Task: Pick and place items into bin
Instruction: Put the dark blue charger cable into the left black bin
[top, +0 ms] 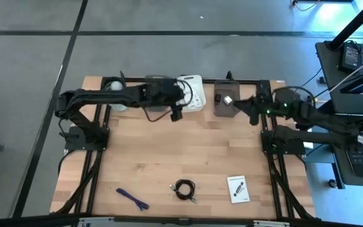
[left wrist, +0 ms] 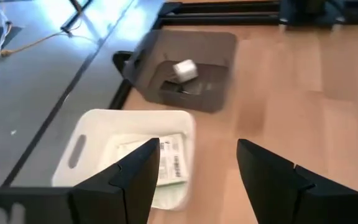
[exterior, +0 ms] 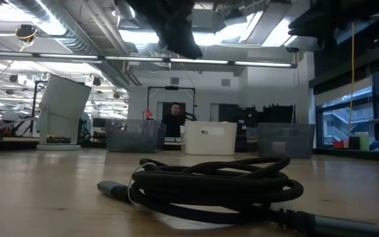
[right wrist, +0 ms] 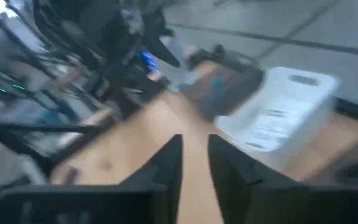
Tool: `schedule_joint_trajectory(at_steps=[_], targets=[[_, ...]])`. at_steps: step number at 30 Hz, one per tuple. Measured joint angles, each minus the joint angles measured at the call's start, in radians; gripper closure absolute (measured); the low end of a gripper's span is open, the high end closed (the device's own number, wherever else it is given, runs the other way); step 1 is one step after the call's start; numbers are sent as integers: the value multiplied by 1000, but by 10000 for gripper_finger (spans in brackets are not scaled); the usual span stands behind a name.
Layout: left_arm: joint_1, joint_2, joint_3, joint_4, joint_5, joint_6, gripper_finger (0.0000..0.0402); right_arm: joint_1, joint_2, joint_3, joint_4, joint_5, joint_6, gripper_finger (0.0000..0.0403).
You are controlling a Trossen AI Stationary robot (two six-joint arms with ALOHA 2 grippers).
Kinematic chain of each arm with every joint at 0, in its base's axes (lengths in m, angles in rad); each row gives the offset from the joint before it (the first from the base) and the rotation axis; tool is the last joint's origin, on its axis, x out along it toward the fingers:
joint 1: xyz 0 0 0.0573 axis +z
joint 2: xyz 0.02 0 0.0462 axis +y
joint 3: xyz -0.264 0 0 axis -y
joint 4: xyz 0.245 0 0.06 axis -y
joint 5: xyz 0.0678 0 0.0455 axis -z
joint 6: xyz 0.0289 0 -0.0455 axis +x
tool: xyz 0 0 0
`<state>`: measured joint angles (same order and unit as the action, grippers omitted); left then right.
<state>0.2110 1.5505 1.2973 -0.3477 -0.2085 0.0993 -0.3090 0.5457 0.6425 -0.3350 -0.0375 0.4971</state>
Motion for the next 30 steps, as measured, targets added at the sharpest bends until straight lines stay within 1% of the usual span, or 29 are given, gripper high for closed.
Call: schedule_joint_trajectory(at_steps=[3,5,8,11,15,18,20,22,24,27,30], targets=[[-59,-1,19,-55,-43,-59,192,68,-34,-91,67,-4,59,377],[-101,-1,26,-138,-103,-132,192,107,-34,-132,85,-1,89,395],[-164,-1,48,-310,-213,-261,192,155,-16,-177,95,0,125,393],[-228,-1,64,-462,-291,-466,192,188,10,-193,95,2,129,393],[-300,-1,75,-613,-287,-867,192,214,44,-193,99,-2,113,399],[-345,-1,75,-738,-215,-1181,192,222,58,-193,100,-1,102,396],[-374,-1,75,-818,-157,-1306,192,223,62,-193,100,-1,101,394],[-410,-1,68,-882,-100,-1340,192,223,63,-193,100,-1,99,394],[-448,-1,68,-955,-45,-1291,192,223,63,-193,100,-1,96,396],[-506,1,68,-1020,29,-1109,192,223,63,-193,100,-8,93,398],[-570,1,68,-1048,52,-906,192,223,63,-193,99,-10,93,399]])
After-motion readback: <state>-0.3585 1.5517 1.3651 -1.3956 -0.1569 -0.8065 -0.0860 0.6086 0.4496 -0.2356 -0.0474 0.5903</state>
